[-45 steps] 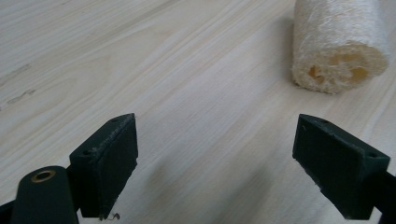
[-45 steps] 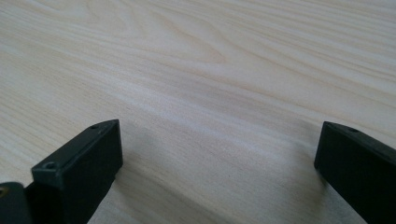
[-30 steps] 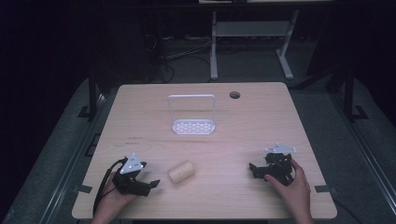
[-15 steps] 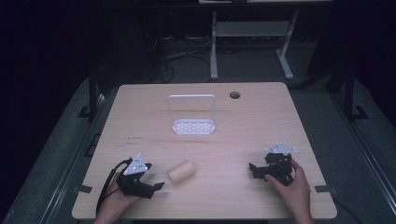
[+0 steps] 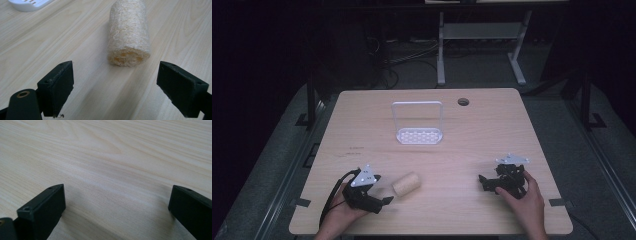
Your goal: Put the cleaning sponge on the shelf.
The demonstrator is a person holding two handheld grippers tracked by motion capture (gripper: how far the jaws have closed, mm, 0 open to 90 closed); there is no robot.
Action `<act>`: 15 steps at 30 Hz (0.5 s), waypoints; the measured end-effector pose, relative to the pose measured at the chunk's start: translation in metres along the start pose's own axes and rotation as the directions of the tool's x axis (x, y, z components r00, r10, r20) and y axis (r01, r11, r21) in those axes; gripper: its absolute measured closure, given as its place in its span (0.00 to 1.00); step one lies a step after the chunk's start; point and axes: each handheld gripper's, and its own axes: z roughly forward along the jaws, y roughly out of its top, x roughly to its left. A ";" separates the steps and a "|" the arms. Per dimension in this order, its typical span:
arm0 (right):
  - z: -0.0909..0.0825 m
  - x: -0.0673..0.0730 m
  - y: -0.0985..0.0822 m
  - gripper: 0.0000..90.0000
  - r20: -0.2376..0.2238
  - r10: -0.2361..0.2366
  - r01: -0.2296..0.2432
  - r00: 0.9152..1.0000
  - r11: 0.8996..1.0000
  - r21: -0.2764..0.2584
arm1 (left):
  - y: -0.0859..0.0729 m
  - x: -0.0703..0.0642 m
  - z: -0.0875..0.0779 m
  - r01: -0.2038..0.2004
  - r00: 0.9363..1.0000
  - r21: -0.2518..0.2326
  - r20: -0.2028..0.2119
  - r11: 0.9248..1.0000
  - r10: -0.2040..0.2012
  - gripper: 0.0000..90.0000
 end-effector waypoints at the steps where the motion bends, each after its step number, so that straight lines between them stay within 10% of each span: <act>1: 0.000 0.000 0.000 0.01 0.000 0.000 0.000 1.000 1.000 0.000 | 0.001 0.000 0.000 0.001 1.000 0.000 0.002 1.000 -0.001 0.15; 15: 0.000 0.000 0.000 0.01 0.000 -0.001 0.001 1.000 1.000 0.001 | 0.022 -0.001 0.004 -0.014 1.000 0.017 0.021 1.000 0.014 0.15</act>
